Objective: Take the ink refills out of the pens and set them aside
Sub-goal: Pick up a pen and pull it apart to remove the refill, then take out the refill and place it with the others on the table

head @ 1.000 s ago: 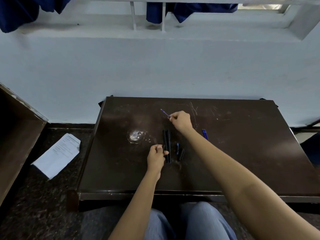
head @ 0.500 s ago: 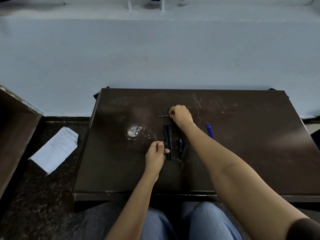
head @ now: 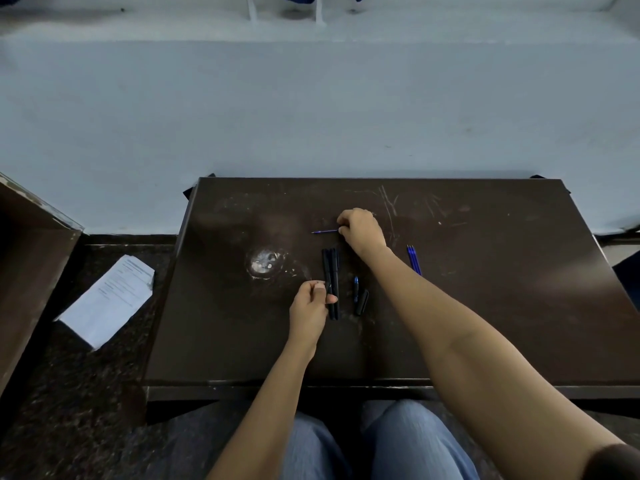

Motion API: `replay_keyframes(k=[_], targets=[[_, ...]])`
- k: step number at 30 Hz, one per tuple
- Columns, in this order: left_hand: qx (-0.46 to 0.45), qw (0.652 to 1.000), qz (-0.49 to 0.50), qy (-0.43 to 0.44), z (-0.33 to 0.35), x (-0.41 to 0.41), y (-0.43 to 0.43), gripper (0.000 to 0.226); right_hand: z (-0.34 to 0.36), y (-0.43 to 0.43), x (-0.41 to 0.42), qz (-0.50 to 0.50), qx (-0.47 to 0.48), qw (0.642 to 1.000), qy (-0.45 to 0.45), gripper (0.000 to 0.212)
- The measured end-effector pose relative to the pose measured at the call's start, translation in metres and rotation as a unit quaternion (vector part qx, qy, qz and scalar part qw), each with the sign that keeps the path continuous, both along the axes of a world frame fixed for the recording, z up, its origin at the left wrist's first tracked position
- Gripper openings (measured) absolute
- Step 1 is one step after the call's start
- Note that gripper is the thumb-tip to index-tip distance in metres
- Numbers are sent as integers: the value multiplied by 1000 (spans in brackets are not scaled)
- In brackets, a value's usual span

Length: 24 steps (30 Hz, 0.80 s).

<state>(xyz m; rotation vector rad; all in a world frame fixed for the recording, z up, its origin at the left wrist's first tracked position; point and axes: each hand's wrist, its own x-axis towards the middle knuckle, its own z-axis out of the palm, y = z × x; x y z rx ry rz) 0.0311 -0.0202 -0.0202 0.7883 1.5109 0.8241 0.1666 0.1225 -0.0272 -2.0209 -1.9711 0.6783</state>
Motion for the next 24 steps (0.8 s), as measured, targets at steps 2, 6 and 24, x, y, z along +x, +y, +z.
replay_keyframes(k=[2,6,24], targets=[[-1,1000,0,1,3,1,1,15,4,-5,9,-38,15,999,15,26],[0,1000,-7,-3,11,2,0,15,13,-25,41,-181,54,981,47,21],[-7,999,-26,26,16,11,-32,16,7,-106,99,-297,-186,937,3,41]])
